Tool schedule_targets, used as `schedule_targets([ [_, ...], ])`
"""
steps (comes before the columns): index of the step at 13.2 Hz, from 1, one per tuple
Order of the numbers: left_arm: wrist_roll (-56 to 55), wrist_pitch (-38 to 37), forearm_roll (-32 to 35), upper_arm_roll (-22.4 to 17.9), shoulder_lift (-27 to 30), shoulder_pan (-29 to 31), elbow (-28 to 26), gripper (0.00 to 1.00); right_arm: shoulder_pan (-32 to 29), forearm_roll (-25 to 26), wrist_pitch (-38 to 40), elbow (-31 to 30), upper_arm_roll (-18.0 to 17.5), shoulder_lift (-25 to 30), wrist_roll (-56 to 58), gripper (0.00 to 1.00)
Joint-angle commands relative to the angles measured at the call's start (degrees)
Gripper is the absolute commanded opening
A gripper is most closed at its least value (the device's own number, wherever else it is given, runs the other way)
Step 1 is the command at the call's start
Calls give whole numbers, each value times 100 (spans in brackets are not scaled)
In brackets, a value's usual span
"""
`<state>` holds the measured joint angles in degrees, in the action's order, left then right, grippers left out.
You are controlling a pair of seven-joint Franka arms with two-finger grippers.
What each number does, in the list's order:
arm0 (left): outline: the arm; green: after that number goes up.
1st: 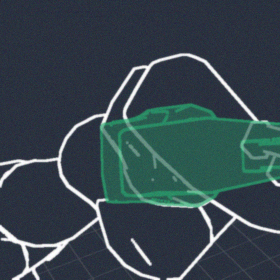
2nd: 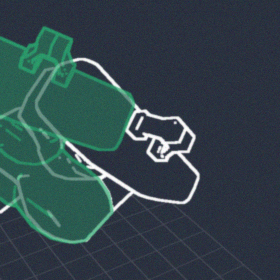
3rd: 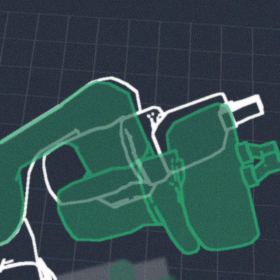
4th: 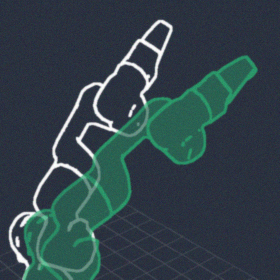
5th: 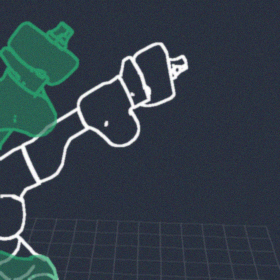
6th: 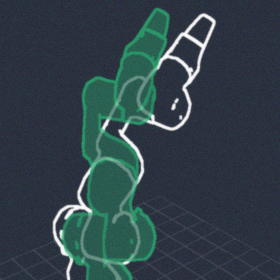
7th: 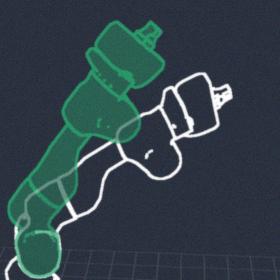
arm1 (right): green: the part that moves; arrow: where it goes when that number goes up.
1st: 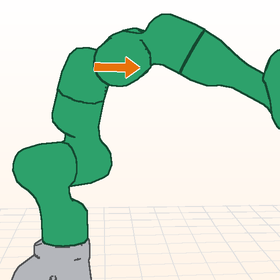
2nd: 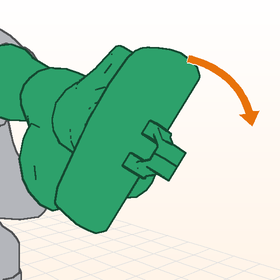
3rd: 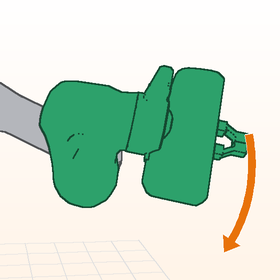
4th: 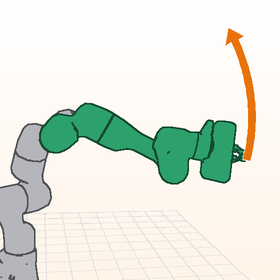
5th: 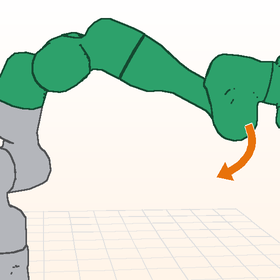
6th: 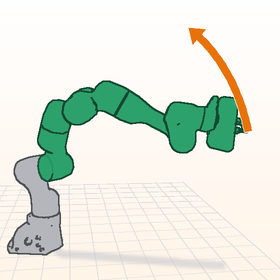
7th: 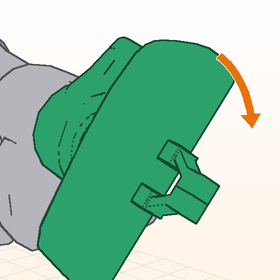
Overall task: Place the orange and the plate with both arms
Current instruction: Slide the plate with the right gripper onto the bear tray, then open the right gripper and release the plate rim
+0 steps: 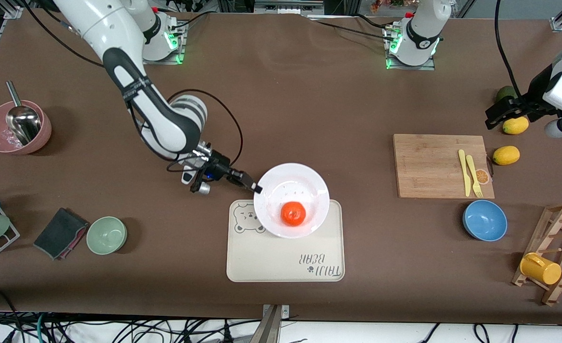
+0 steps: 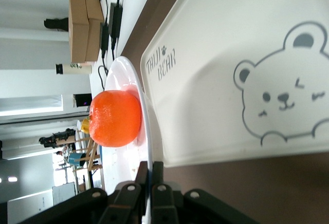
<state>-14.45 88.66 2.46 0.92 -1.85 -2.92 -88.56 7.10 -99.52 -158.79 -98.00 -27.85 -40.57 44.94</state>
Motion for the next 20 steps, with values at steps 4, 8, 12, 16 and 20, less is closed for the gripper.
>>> schedule_targets([
  [4, 74, -147, -61, -4, -79, 28, 190, 100, 196, 258, -187, 1379, 59, -1250, -3, 0],
  [8, 74, -147, -61, -4, -70, 28, 190, 100, 415, 266, -170, 1687, 455, -1549, -3, 0],
  [12, 74, -182, -52, 14, -79, 20, 181, 100, 424, 389, -170, 1873, 543, -1744, -12, 0],
  [16, 74, -191, -61, 14, -79, 28, 190, 100, 424, 460, -170, 1873, 587, -1797, -12, 0],
  [20, 74, -191, -52, 14, -70, 28, 181, 100, 424, 460, -170, 1881, 587, -1779, -12, 57],
])
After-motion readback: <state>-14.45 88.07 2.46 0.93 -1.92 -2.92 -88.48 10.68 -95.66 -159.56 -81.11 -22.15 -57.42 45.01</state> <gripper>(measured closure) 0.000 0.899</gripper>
